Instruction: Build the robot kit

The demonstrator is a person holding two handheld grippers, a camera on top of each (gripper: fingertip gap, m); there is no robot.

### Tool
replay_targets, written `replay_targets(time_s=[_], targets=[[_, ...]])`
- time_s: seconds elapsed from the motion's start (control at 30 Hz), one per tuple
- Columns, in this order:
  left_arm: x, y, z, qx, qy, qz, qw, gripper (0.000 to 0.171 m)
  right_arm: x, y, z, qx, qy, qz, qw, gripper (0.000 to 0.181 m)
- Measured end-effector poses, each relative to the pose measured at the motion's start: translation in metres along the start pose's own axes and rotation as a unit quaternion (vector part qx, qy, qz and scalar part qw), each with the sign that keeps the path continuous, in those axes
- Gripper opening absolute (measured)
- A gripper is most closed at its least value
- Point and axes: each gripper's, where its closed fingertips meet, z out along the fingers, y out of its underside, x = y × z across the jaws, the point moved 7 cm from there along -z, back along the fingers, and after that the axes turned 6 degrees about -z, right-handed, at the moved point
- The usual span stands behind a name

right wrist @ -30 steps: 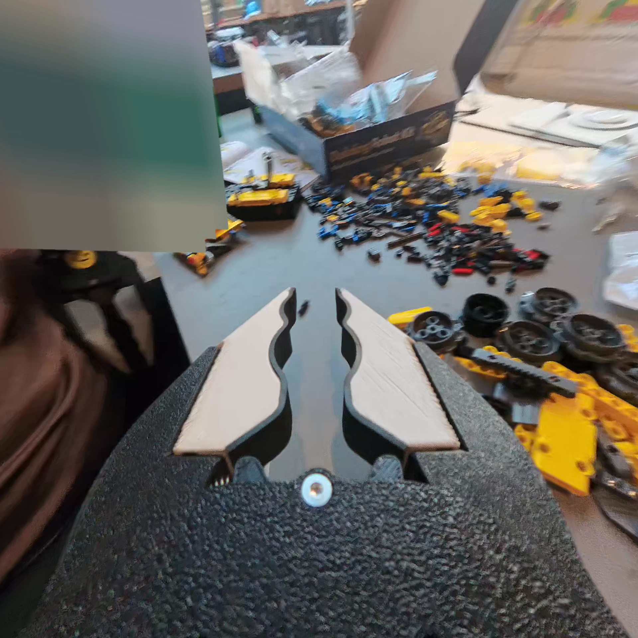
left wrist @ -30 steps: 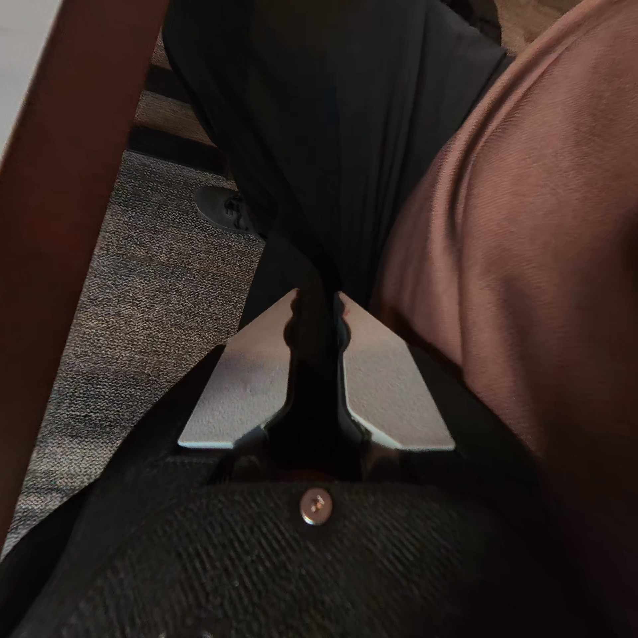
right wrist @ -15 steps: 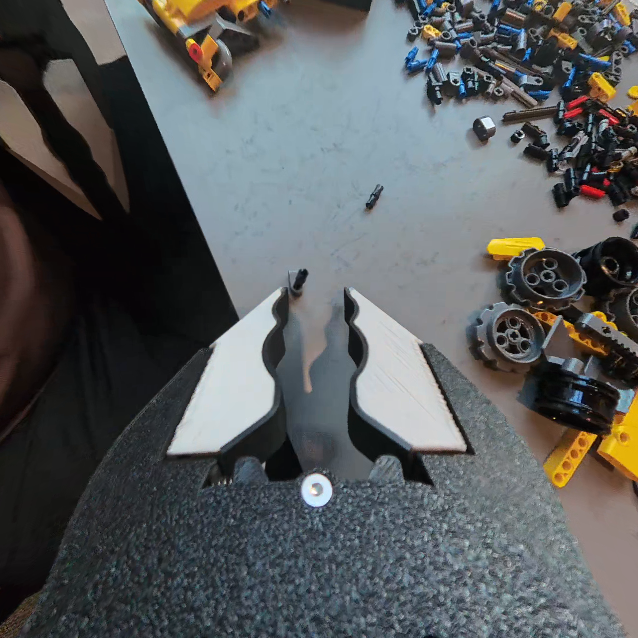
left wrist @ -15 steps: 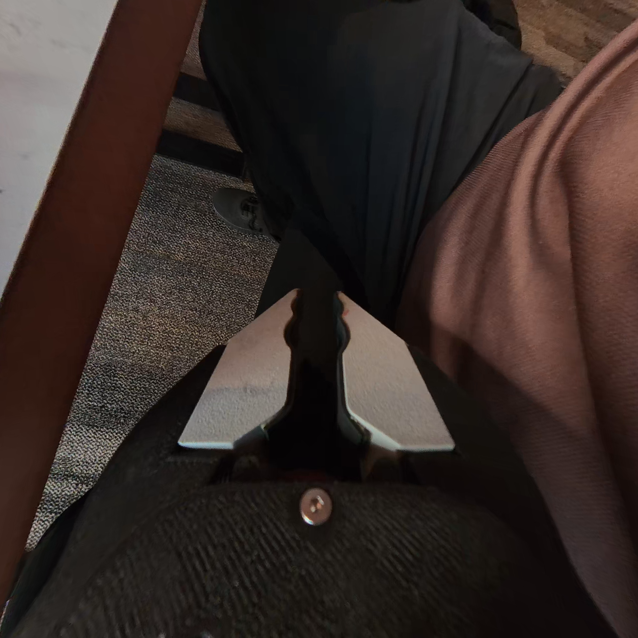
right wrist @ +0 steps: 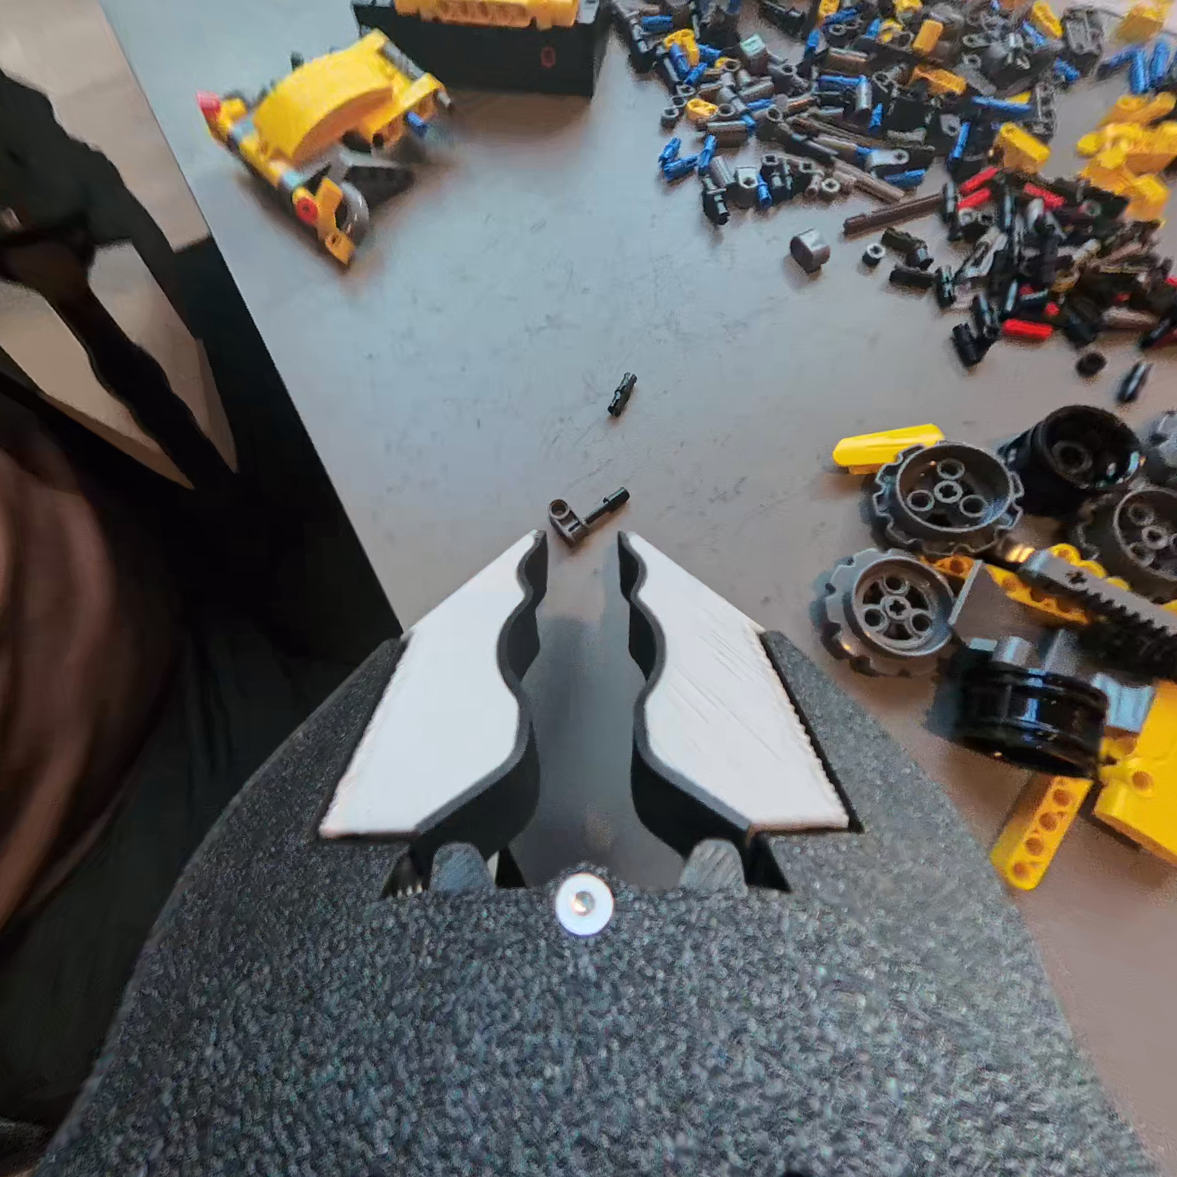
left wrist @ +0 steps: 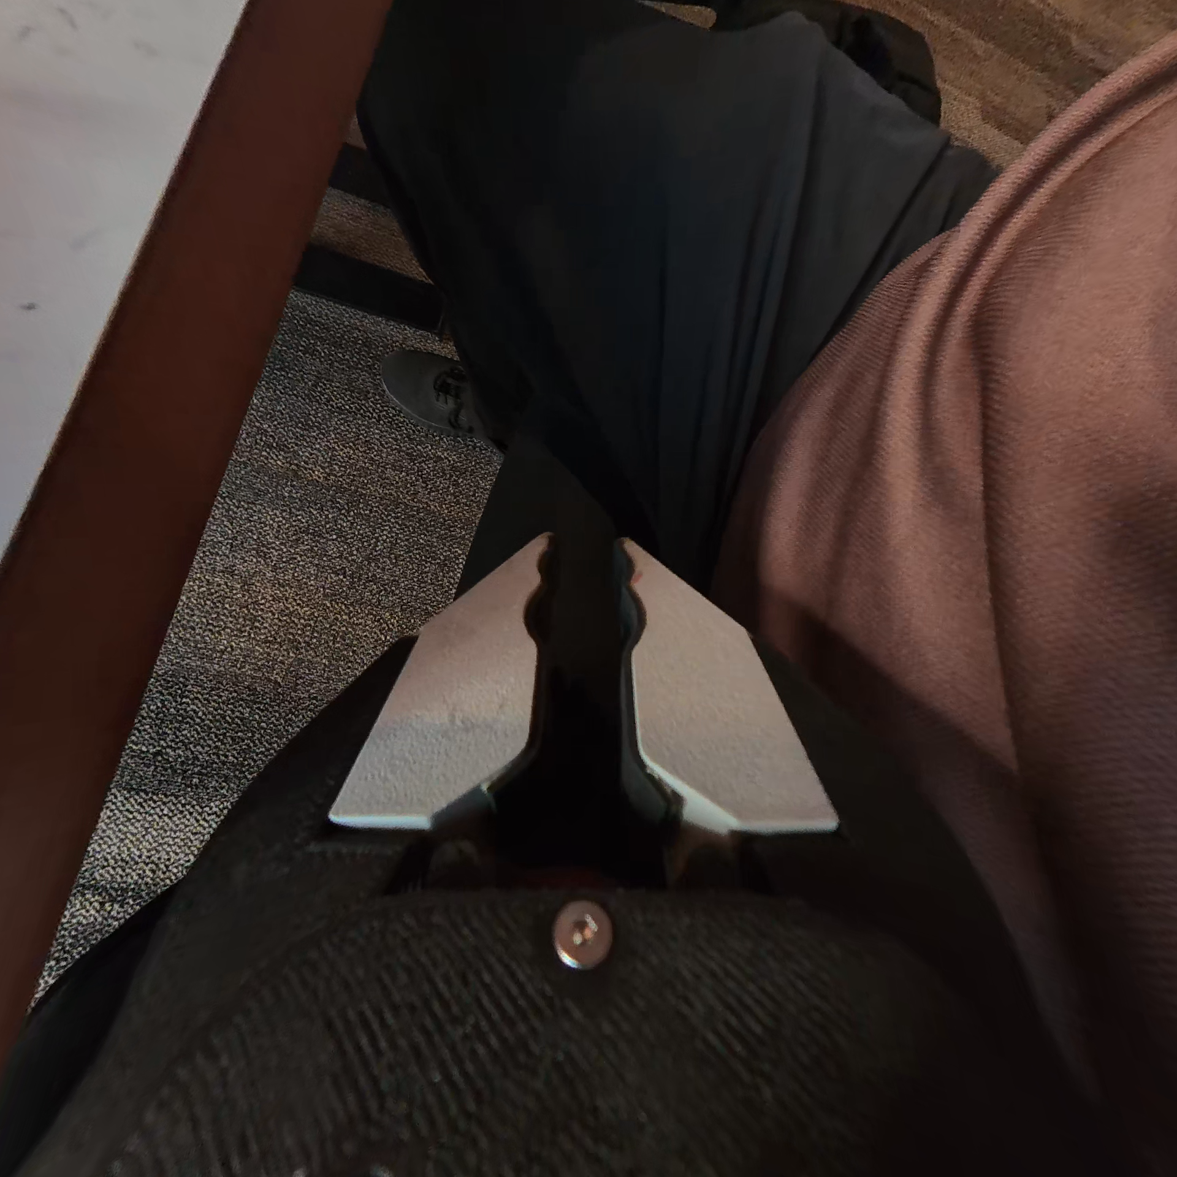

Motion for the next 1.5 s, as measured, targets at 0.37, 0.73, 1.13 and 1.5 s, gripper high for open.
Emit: replay_targets(time_s=[0.37, 0.73, 1.13, 1.5], targets=[[-0.002, 0.000, 0.001, -0.004, -0.002, 0.000, 1.000, 0.014, -0.006, 0.000, 0.011, -0.021, -0.008, 0.030, 0.999, 0.027], [-0.004, 0.003, 0.000, -0.003, 0.004, -0.013, 1.000, 0.015, -0.003, -0.002, 0.017, -0.011, -0.019, 0.033, 0.999, 0.024], [-0.006, 0.004, 0.004, -0.006, 0.008, -0.018, 1.000, 0.015, -0.003, 0.001, 0.013, -0.012, -0.021, 0.028, 0.999, 0.024], [0.029, -0.086, -0.031, 0.202, -0.025, -0.015, 0.979, 0.020, -0.006, 0.002, -0.008, 0.019, -0.040, 0.021, 0.999, 0.022]])
